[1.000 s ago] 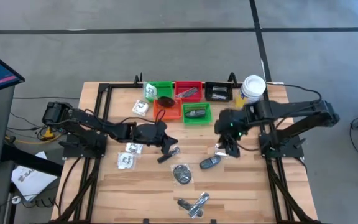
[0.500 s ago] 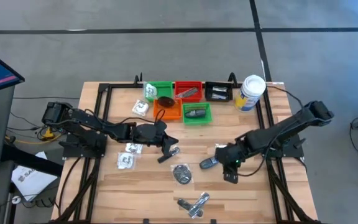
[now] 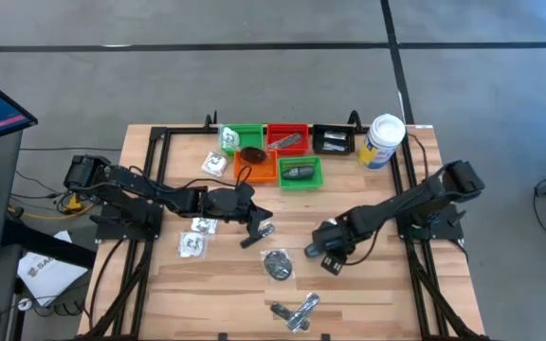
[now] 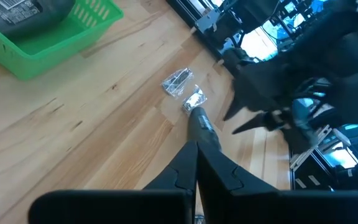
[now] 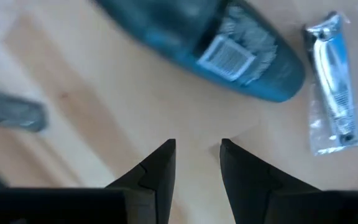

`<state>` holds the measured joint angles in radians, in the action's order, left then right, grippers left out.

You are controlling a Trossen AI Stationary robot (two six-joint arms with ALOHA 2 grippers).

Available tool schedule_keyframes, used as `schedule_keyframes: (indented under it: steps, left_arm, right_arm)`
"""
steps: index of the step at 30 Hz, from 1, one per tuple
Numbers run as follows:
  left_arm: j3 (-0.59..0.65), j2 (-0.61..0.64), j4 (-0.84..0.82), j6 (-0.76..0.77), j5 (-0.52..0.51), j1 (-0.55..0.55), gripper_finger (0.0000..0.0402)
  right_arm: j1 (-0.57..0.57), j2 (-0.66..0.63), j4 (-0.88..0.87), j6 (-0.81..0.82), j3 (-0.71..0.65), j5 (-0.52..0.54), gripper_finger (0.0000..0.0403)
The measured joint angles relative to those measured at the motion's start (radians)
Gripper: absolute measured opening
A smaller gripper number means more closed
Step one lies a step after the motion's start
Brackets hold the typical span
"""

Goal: Pick & Place Travel size toiletries
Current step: Put the black deodorant into the green bin

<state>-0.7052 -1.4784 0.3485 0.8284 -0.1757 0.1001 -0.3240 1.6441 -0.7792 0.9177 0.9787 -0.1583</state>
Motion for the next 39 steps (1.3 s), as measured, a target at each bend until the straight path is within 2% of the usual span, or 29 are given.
schedule_keyframes:
  steps: [7, 17, 25, 39]
  left_arm:
    - [0.000, 0.000, 0.007, 0.000, 0.000, 0.000, 0.0000]
    - [0.000, 0.000, 0.011, 0.000, 0.000, 0.005, 0.0000]
    - [0.000, 0.000, 0.012, -0.010, 0.000, 0.005, 0.0000]
    - [0.000, 0.000, 0.012, -0.037, 0.000, 0.005, 0.0000]
  right_arm:
    - [0.054, 0.077, 0.005, -0.080, 0.000, 0.001, 0.0118]
    - [0.148, 0.068, 0.009, -0.186, 0.018, 0.003, 0.0118]
    - [0.222, 0.068, 0.138, -0.224, 0.036, 0.003, 0.0118]
    - [0.221, 0.068, 0.276, -0.252, 0.036, 0.002, 0.0118]
